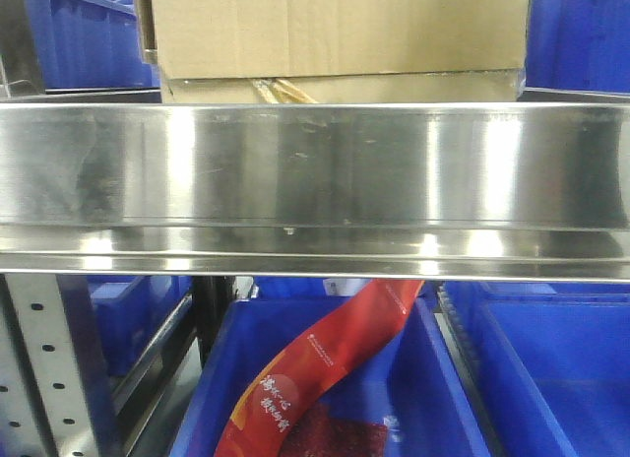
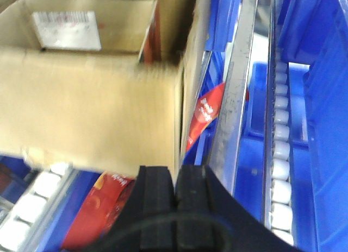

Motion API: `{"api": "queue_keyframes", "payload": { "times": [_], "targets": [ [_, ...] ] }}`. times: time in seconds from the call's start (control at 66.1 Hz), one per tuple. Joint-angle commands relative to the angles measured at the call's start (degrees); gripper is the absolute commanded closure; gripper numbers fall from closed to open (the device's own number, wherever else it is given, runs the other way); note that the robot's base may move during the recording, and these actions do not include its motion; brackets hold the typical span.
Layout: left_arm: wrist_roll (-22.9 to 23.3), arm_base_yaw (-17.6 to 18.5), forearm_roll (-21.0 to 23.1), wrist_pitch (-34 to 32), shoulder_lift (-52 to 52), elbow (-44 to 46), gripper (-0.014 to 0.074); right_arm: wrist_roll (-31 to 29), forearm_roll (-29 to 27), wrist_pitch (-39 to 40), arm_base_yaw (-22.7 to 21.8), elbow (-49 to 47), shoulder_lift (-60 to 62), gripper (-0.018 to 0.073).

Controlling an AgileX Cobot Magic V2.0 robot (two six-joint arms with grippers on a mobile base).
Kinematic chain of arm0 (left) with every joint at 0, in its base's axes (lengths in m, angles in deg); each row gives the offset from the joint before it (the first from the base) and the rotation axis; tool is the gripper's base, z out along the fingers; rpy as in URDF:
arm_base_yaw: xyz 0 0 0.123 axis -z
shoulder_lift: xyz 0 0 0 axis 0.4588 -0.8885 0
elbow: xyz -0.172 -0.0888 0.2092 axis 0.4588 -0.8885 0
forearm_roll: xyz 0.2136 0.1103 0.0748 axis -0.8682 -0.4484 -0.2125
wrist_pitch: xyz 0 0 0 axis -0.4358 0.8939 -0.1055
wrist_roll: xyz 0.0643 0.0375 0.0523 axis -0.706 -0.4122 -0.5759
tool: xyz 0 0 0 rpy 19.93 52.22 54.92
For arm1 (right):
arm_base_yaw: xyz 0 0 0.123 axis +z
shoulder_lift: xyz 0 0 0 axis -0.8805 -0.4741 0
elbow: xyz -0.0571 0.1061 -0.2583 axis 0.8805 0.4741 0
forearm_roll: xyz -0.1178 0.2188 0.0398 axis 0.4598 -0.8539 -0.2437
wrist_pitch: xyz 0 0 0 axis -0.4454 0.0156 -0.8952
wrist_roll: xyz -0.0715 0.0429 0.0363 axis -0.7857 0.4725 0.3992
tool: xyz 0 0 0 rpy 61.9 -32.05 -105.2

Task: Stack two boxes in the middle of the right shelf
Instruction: 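Open both grippers and withdraw them from the box stack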

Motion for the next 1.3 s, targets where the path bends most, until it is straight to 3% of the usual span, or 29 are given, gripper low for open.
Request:
{"api": "queue_keyframes", "payload": {
  "times": [0.0,0.257,0.545,1.286],
  "targets": [
    [-0.1,0.3,-0.5,-7.5,5.8,-7.5,0.0707,-1.8,0.8,6.6,0.0,6.5,4.7,0.0721],
    [-0.1,0.3,-0.6,-32.8,25.4,-35.5,0.0707,-5.3,0.8,24.7,0.0,30.2,19.8,0.0721],
    [-0.1,0.3,-0.6,-48.8,40.1,-53.8,0.0707,-5.3,1.0,37.4,0.0,44.3,30.0,0.0721],
    [-0.1,0.3,-0.6,-50.6,42.7,-55.5,0.0707,-5.3,1.0,39.9,0.0,44.6,30.1,0.0721]
  ]
}}
